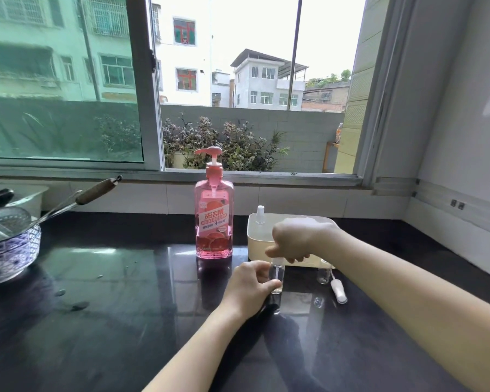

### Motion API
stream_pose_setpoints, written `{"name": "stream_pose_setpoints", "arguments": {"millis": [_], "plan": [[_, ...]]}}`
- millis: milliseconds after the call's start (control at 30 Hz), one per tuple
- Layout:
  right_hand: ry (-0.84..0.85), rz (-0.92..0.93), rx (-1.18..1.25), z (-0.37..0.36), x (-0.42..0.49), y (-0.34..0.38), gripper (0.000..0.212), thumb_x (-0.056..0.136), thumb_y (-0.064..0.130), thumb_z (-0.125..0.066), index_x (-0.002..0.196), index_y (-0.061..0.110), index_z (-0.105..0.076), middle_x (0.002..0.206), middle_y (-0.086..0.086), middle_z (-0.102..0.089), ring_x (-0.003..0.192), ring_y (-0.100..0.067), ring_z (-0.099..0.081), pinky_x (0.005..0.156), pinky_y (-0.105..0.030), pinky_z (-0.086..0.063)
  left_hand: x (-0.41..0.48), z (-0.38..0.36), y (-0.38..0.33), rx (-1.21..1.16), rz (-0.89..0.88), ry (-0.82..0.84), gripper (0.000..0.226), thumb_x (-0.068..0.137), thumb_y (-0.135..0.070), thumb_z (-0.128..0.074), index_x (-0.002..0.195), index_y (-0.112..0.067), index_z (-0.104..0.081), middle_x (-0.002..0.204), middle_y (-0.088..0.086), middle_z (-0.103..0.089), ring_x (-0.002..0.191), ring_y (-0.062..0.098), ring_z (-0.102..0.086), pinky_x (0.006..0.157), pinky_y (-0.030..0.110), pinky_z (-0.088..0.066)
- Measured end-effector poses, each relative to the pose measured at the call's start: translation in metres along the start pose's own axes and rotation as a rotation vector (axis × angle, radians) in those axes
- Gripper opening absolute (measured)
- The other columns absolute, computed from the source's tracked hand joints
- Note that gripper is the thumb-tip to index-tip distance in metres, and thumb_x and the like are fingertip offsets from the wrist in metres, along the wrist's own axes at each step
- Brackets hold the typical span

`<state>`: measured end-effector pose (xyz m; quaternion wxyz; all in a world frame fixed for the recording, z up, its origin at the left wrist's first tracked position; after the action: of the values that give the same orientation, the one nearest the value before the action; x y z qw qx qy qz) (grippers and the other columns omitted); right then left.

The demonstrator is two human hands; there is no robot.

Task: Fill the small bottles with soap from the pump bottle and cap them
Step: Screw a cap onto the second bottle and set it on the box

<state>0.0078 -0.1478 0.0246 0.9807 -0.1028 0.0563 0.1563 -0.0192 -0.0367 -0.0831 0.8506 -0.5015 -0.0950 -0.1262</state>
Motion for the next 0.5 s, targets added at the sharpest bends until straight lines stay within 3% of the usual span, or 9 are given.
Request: {"name": "stream_pose_setpoints", "arguments": {"millis": [67,167,233,267,367,433,500], "plan": [[0.036,-0.004,-0.005,0.002,-0.001,-0.003,0.056,0.084,0.061,-0.053,0.061,0.010,-0.062,0.053,0.000,-0.062,0.045,-0.015,-0.059,0.050,-0.022,-0.046,0.000,0.000,0.000,0.006,0.000,0.001,0.022,0.071,-0.022,-0.075,0.090,-0.015,-0.069,0.076,0.001,-0.067,0.076,0.018,-0.067,0.083,0.037,-0.055],[0.097,0.071,0.168,0.008,0.000,-0.008,0.039,0.076,0.040,-0.073,0.100,0.011,-0.063,0.074,-0.004,-0.069,0.058,-0.018,-0.062,0.049,-0.021,-0.047,0.002,-0.001,0.002,-0.001,0.007,0.004,0.024,0.070,-0.021,-0.076,0.093,-0.016,-0.070,0.077,0.001,-0.068,0.077,0.017,-0.068,0.083,0.037,-0.055],[0.104,0.111,0.169,0.007,0.000,-0.008,0.026,0.078,0.028,-0.070,0.096,0.009,-0.066,0.079,-0.010,-0.072,0.058,-0.017,-0.060,0.048,-0.020,-0.045,0.002,0.000,0.000,-0.015,0.007,0.009,0.024,0.071,-0.018,-0.075,0.094,-0.015,-0.070,0.075,-0.001,-0.067,0.074,0.014,-0.066,0.083,0.035,-0.055],[0.092,0.111,0.136,0.004,0.001,-0.006,0.026,0.081,0.031,-0.067,0.088,0.006,-0.069,0.076,-0.010,-0.073,0.054,-0.016,-0.058,0.047,-0.019,-0.044,0.002,0.000,0.001,-0.017,0.000,0.012,0.022,0.071,-0.018,-0.075,0.092,-0.014,-0.070,0.075,0.001,-0.068,0.074,0.015,-0.067,0.083,0.035,-0.055],[0.033,0.046,0.042,-0.006,0.003,-0.003,0.055,0.087,0.055,-0.051,0.066,0.006,-0.065,0.061,-0.005,-0.067,0.043,-0.015,-0.055,0.046,-0.020,-0.043,0.002,0.000,0.002,-0.010,0.018,0.005,0.024,0.070,-0.021,-0.075,0.092,-0.014,-0.069,0.082,0.006,-0.072,0.081,0.019,-0.069,0.084,0.037,-0.055],[0.040,0.030,0.050,-0.007,0.003,-0.008,0.057,0.080,0.064,-0.054,0.077,0.008,-0.065,0.065,-0.004,-0.068,0.047,-0.015,-0.059,0.049,-0.022,-0.046,0.003,-0.001,0.003,-0.008,0.013,0.009,0.017,0.069,-0.023,-0.075,0.083,-0.016,-0.068,0.080,0.008,-0.073,0.080,0.021,-0.070,0.081,0.040,-0.055],[0.100,0.057,0.135,-0.001,-0.002,-0.013,0.047,0.073,0.052,-0.070,0.104,0.019,-0.058,0.081,-0.004,-0.068,0.058,-0.016,-0.063,0.052,-0.023,-0.049,0.004,-0.001,0.002,0.001,-0.002,0.019,0.016,0.069,-0.022,-0.075,0.084,-0.017,-0.070,0.076,0.003,-0.072,0.078,0.019,-0.070,0.081,0.039,-0.056]]}}
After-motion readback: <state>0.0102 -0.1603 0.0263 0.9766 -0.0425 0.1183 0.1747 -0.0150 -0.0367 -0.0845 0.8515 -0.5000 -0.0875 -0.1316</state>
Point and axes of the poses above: each hand's wrist, its own x-axis towards the middle knuckle, its own z-axis out of the back of the hand, y = z × x, the point moved 1 cm from there along x, towards the middle knuckle
